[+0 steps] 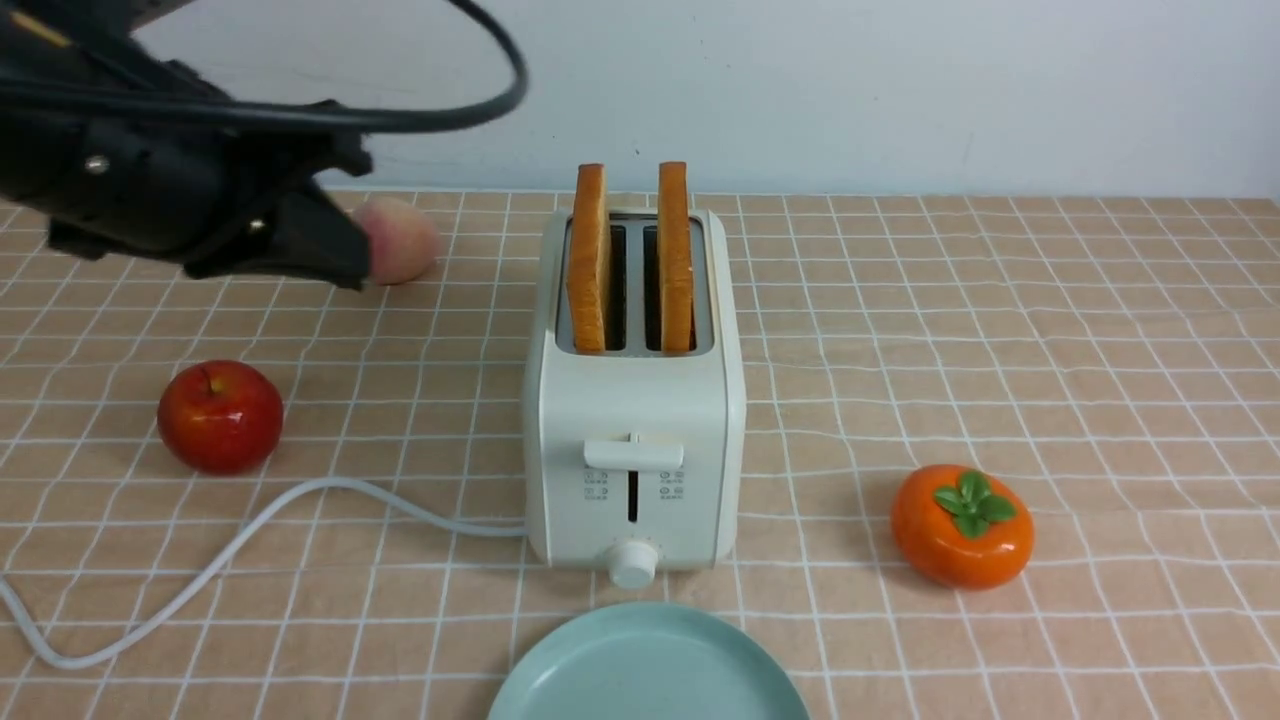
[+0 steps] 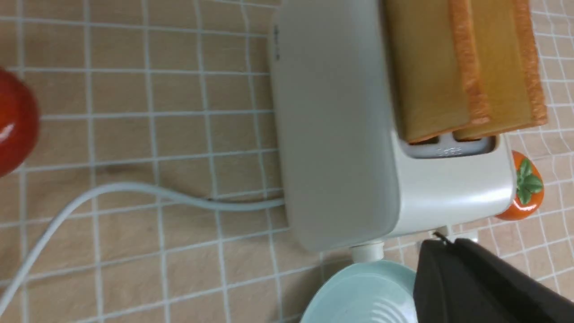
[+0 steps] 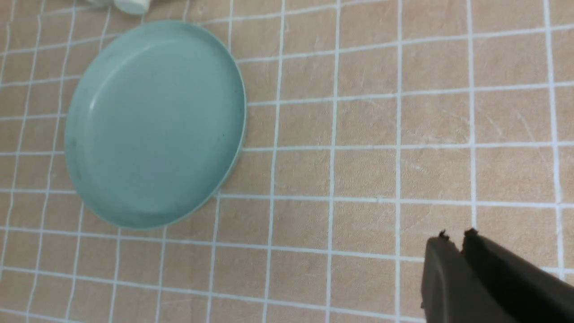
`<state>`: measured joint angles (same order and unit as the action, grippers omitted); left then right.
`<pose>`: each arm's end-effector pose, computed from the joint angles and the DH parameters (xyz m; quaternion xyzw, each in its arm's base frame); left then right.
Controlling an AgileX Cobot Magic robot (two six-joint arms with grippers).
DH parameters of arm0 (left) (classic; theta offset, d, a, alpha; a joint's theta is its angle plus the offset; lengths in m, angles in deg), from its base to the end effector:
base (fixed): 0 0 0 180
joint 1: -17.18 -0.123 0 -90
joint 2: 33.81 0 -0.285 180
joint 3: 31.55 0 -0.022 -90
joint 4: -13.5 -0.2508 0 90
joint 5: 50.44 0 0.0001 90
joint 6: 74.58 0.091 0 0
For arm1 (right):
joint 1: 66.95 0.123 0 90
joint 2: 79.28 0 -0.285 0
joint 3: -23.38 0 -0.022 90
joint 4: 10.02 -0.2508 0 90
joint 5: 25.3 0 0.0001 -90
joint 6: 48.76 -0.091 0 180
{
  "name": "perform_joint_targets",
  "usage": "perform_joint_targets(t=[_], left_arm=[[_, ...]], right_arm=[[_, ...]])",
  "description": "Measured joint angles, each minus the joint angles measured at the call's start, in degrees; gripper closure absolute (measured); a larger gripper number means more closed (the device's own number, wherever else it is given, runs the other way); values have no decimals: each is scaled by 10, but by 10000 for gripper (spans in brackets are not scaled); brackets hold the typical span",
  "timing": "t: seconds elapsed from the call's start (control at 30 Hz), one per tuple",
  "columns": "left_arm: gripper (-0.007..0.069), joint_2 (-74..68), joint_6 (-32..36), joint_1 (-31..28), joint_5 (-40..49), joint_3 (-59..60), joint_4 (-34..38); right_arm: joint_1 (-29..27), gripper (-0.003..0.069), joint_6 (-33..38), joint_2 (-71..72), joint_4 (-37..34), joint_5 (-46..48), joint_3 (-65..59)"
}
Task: Take toasted bread from bread machine on light coffee tablecloth place on plate.
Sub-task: 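Reach for a toast slice standing in the toaster with the left gripper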
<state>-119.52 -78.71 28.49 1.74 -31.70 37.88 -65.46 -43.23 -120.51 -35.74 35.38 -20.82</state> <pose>0.2762 -0.0855 0.3875 -0.0034 0.9137 -0.2478 0.3220 0.0830 0.0366 0.2850 -0.0095 0.9338 0.2072 0.2916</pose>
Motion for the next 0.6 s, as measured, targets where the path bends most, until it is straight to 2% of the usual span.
perform_joint_targets(t=[0.07, 0.23, 0.4, 0.43, 0.6], left_arm=[[638, -31, 2, 42, -46, -21, 1], [626, -73, 2, 93, -138, -45, 1], [515, -109, 7, 125, -192, -49, 1], [445, -122, 15, 134, -204, -49, -1], [212, -162, 48, 141, -247, -49, -30]], right_arm=[[0, 602, 7, -2, -19, -13, 1], [0, 602, 10, -2, -31, -32, 2], [0, 597, 10, -2, -34, -44, 2], [0, 596, 10, -2, -34, -46, 2], [0, 591, 10, -2, -34, -49, 2]])
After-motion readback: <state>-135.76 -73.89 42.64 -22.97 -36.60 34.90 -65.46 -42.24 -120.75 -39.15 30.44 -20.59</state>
